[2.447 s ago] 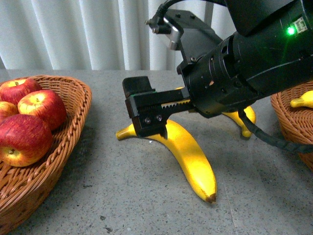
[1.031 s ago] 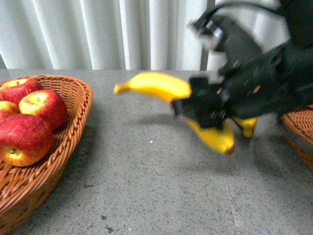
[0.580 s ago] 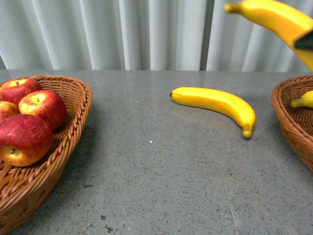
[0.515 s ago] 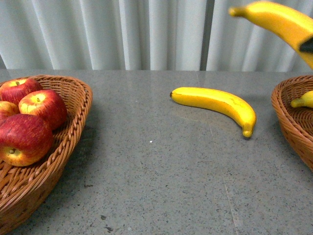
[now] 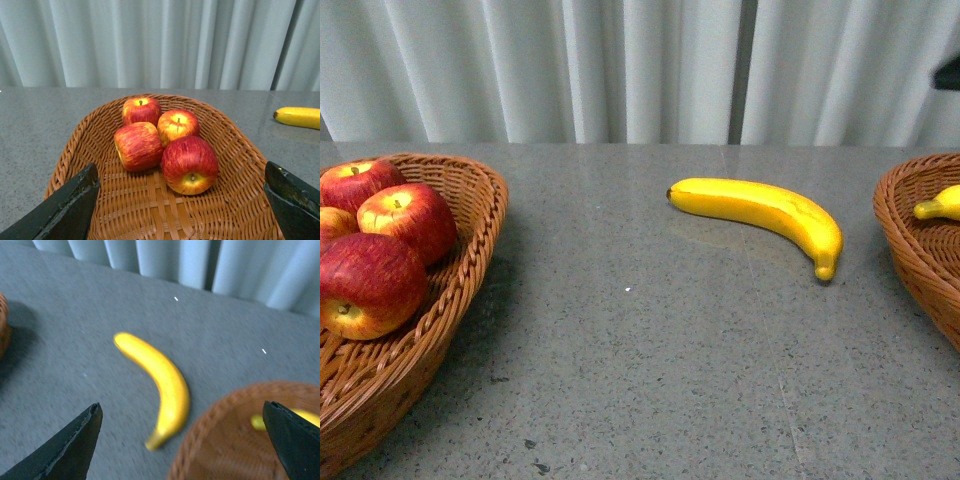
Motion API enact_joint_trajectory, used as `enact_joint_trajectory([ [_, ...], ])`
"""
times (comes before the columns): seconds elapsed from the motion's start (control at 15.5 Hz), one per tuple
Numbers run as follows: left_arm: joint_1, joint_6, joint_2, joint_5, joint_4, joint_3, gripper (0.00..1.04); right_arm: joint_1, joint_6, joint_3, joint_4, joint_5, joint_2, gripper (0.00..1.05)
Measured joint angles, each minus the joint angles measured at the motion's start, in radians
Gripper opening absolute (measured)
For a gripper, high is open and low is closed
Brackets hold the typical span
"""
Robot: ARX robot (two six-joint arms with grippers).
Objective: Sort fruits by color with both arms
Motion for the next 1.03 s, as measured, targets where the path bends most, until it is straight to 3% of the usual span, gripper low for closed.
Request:
enact_joint_trajectory([
  [0.19, 0.000, 0.000, 0.000, 0.000, 0.000, 0.000, 0.98, 0.198, 0.048, 0.188, 0.025, 0.052, 0.222, 0.98],
  [0.39, 0.000, 0.000, 0.000, 0.000, 0.000, 0.000, 0.98, 0.288, 0.031, 0.387, -0.013, 0.069, 0.446, 0.98],
  [0.58, 0.000, 0.000, 0.000, 0.000, 0.000, 0.000, 0.98, 0.253, -0.023, 0.590, -0.082, 0.103, 0.682, 0.98],
  [0.84, 0.000, 0.000, 0.000, 0.000, 0.000, 0.000, 0.98, 0.201, -0.096, 0.628, -0.163, 0.054, 0.731, 0.98],
  [1.03, 0.000, 0.000, 0.000, 0.000, 0.000, 0.000, 0.98, 0.141, -0.192, 0.650, -0.166, 0.074, 0.757, 0.98],
])
